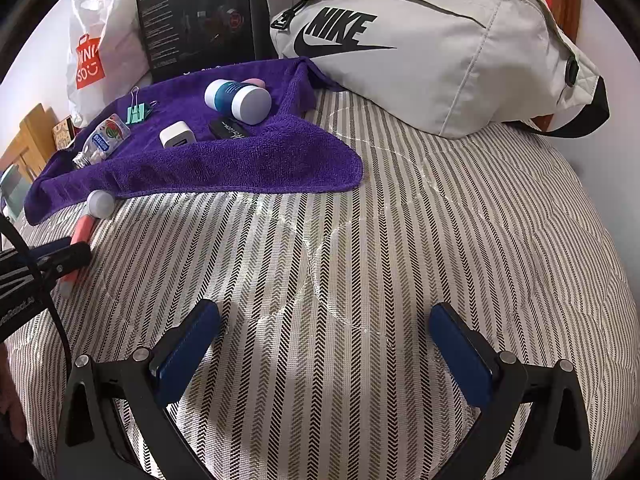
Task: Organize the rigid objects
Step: 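Grasp the pink tube lying on the bed with the left tool, then grasp the white round adapter with the right tool while the left tool holds the pink tube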
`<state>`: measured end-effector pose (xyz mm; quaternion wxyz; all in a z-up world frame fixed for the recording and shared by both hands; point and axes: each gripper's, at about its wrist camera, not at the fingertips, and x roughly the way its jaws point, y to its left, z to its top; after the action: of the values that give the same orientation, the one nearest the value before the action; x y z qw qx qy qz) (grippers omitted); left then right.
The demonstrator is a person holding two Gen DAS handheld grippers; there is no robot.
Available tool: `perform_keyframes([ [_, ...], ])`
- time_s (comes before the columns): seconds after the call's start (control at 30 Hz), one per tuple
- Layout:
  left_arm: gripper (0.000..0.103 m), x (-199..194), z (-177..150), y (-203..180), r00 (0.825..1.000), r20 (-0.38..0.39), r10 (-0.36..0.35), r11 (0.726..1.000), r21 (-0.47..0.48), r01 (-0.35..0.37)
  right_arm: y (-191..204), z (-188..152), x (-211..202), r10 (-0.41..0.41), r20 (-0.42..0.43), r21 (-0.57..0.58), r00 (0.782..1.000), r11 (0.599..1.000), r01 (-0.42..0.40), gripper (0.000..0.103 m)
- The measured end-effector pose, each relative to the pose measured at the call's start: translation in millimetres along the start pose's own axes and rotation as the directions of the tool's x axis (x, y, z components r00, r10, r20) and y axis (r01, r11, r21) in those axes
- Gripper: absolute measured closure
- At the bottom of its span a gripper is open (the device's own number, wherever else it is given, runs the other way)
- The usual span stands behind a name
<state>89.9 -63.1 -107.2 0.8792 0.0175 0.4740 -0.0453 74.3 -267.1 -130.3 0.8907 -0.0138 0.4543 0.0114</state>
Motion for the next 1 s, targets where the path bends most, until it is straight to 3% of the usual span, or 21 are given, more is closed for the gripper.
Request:
perform_keyframes([
  [0.13,0.086,-6.3,-6.3,16.9,0.995,-0.015,-0.095,0.995,-0.036,0.095,-0.5,-0.2,0.1,0.001,0.000,0.001,1.000,1.000,-0.001,0.000],
  [0.47,0.086,-20.4,-13.8,68.9,0.999,-0.009,-0.051,0.997,-0.055,0.051,7.0,3.6,-5.0,0.048,-0.021,-0.004,0.999,0.999,-0.048,0.004],
  [0.6,0.086,-23.8,-16.9,84.7,0.999,-0.009,-0.045,0.998,-0.054,0.044,31.7,11.8,-17.1,0.133,-0.010,-0.043,0.991,0.990,-0.134,0.005],
  [0.73,0.086,-24.4,-19.2,100.1,0.999,-0.014,-0.043,0.997,-0.067,0.042,66.7,22.0,-25.7,0.155,0.020,-0.134,0.988,0.979,-0.151,0.006],
  [0.8,0.086,-23.4,-20.3,105.5,0.999,-0.017,-0.044,0.996,-0.074,0.043,85.2,28.5,-27.0,0.182,0.046,-0.162,0.982,0.972,-0.173,0.016],
  [1.0,0.086,-19.4,-19.9,114.5,0.998,-0.019,-0.062,0.995,-0.081,0.060,129.1,42.3,-6.8,0.221,-0.012,-0.232,0.975,0.948,-0.218,0.027],
])
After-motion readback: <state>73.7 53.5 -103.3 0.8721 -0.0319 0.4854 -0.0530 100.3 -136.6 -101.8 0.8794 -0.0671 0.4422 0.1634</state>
